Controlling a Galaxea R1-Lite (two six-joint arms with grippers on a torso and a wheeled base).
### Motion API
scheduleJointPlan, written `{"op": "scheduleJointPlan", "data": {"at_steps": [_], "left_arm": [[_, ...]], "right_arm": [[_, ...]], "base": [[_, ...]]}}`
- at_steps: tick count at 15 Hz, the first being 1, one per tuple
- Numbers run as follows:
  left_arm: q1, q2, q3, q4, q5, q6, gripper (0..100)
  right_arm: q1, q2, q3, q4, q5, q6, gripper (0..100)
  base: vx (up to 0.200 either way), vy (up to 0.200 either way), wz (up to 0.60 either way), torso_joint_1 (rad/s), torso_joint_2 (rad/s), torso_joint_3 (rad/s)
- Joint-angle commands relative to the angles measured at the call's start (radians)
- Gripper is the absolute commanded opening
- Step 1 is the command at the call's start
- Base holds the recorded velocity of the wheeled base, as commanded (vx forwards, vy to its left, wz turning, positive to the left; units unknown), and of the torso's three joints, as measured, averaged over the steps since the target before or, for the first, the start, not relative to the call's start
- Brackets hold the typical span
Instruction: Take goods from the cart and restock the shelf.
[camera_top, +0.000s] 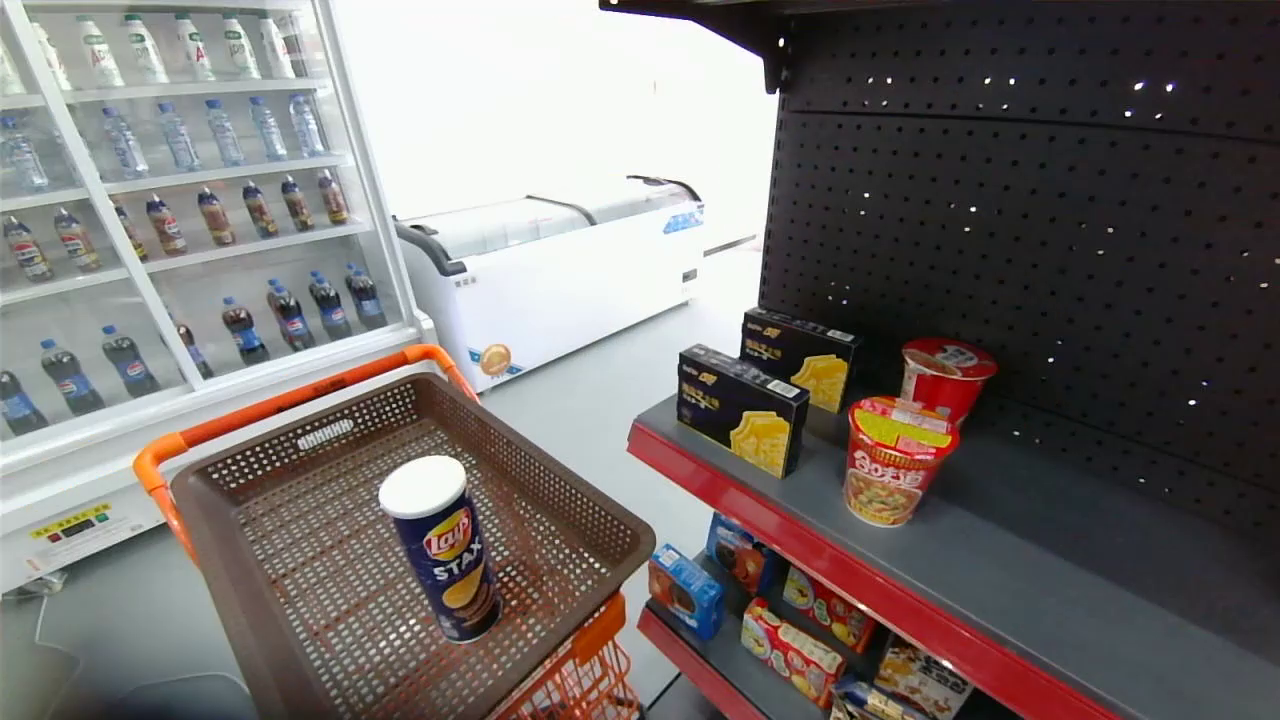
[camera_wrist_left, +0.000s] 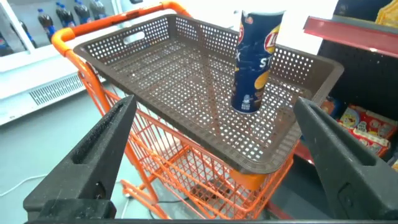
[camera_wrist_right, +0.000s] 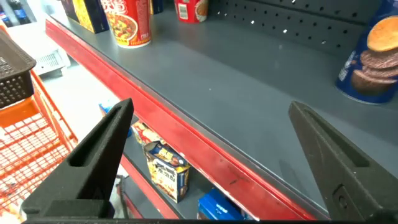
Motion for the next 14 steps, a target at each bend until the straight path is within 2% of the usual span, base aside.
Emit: {"op": "scheduleJointPlan", "data": {"at_steps": [1, 5, 6, 7, 8, 9, 10, 11, 12, 13, 14], "left_arm": [[-0.005, 0.007, -0.003, 0.004, 0.000, -0.001, 100], [-0.002, 0.002, 0.000, -0.005, -0.007, 0.007, 100], [-0.002, 0.002, -0.001, -0.004, -0.013, 0.044, 100], [-0.005, 0.011, -0.063, 0.018, -0.021, 0.150, 100], [-0.006, 0.137, -0.194, 0.124, -0.032, 0.217, 100], [-0.009, 0.235, -0.245, 0.196, -0.046, 0.217, 100], [-0.008, 0.324, -0.256, 0.225, -0.127, 0.219, 100], [-0.011, 0.419, -0.228, 0.179, -0.181, 0.233, 100], [-0.014, 0.487, -0.181, 0.044, -0.181, 0.256, 100], [-0.013, 0.585, -0.150, -0.068, -0.179, 0.248, 100], [-0.003, 0.752, -0.125, -0.241, -0.178, 0.237, 100]], "right_arm": [[-0.001, 0.001, 0.001, 0.000, 0.000, 0.000, 100], [-0.001, 0.001, 0.001, 0.000, 0.000, 0.000, 100], [-0.001, 0.001, 0.001, 0.000, 0.000, 0.000, 100], [-0.001, 0.001, 0.001, 0.000, 0.000, 0.000, 100], [-0.001, 0.001, 0.001, 0.000, 0.000, 0.000, 100], [-0.001, 0.001, 0.001, 0.000, 0.000, 0.000, 100], [-0.001, 0.001, 0.001, 0.000, 0.000, 0.000, 100], [-0.001, 0.001, 0.001, 0.000, 0.000, 0.000, 100], [-0.001, 0.001, 0.001, 0.000, 0.000, 0.000, 100], [-0.001, 0.001, 0.001, 0.000, 0.000, 0.000, 100], [-0.001, 0.001, 0.001, 0.000, 0.000, 0.000, 100]], "base": [[0.000, 0.000, 0.00, 0.000, 0.00, 0.000], [0.000, 0.000, 0.00, 0.000, 0.00, 0.000], [0.000, 0.000, 0.00, 0.000, 0.00, 0.000], [0.000, 0.000, 0.00, 0.000, 0.00, 0.000], [0.000, 0.000, 0.00, 0.000, 0.00, 0.000], [0.000, 0.000, 0.00, 0.000, 0.00, 0.000], [0.000, 0.000, 0.00, 0.000, 0.00, 0.000], [0.000, 0.000, 0.00, 0.000, 0.00, 0.000], [0.000, 0.000, 0.00, 0.000, 0.00, 0.000], [0.000, 0.000, 0.00, 0.000, 0.00, 0.000], [0.000, 0.000, 0.00, 0.000, 0.00, 0.000]]}}
